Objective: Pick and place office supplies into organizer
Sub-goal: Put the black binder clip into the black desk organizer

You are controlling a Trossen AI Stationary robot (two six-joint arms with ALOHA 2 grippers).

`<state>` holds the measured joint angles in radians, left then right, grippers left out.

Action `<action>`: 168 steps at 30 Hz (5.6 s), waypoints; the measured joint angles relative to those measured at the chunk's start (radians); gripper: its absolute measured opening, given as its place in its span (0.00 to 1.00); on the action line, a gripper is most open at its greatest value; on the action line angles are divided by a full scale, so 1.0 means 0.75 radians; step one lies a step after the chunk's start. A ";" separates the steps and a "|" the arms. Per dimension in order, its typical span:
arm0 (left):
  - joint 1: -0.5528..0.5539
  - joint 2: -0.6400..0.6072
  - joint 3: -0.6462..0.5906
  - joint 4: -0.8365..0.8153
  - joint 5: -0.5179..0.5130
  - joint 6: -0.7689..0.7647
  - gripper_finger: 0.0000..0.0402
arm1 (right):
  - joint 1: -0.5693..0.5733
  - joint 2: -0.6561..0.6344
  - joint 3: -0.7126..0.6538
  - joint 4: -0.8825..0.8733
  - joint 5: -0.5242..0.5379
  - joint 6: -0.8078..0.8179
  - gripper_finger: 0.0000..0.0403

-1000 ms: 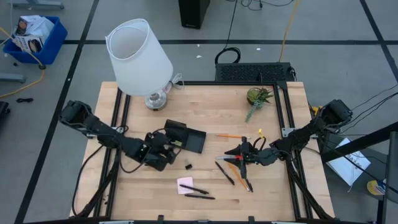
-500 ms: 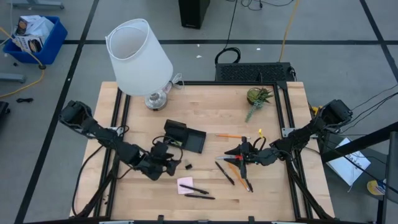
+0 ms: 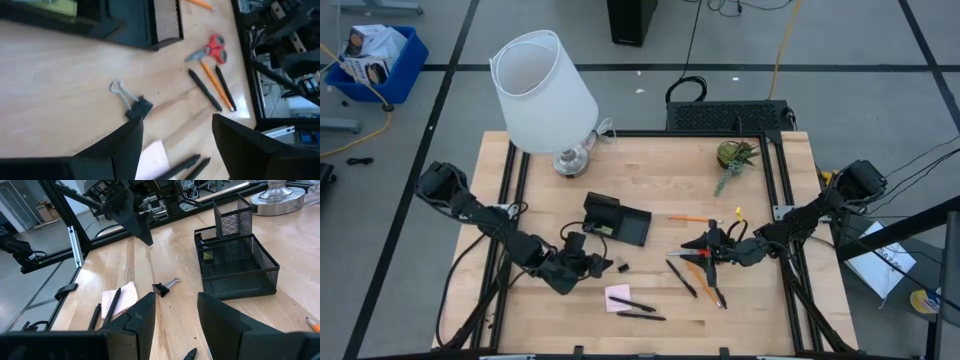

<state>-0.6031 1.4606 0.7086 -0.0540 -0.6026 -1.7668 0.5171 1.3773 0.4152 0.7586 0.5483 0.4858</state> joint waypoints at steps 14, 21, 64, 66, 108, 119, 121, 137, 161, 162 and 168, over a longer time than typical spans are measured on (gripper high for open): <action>0.127 0.250 0.336 -0.341 0.294 -0.323 0.60 | 0.000 0.001 0.000 0.001 0.000 0.000 0.35; 0.166 0.437 0.609 -0.633 0.407 -0.511 0.60 | 0.000 0.001 0.000 0.001 0.000 0.000 0.35; 0.342 0.762 0.905 -0.934 0.739 -0.627 0.60 | 0.000 0.001 0.000 0.001 0.000 0.000 0.35; 0.342 0.762 0.905 -0.934 0.738 -0.626 0.60 | 0.000 0.001 0.000 0.001 0.000 0.000 0.35; 0.308 0.759 0.902 -1.005 0.725 -0.693 0.38 | 0.000 0.000 0.000 0.001 0.000 0.000 0.35; 0.208 0.702 0.898 -1.122 0.701 -0.868 0.37 | 0.000 0.000 0.000 0.001 0.000 0.000 0.35; 0.197 0.673 0.898 -1.149 0.659 -0.844 0.37 | 0.000 0.000 0.000 0.001 0.000 0.000 0.35; 0.234 0.497 0.900 -1.531 0.249 -0.531 0.39 | 0.000 0.000 0.000 0.021 0.000 0.000 0.35; 0.374 0.499 0.764 -1.443 0.213 -0.214 0.41 | 0.000 0.000 0.000 0.021 0.000 0.000 0.35; 0.376 0.499 0.758 -1.424 0.205 -0.198 0.41 | 0.000 0.000 0.000 0.021 0.000 0.000 0.35; 0.380 0.499 0.731 -1.352 0.174 -0.145 0.43 | 0.000 0.000 0.000 0.021 0.000 0.000 0.35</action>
<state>-0.3183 1.8347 1.2565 -1.0681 -0.4725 -1.8754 0.5171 1.3773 0.4149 0.7746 0.5481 0.4854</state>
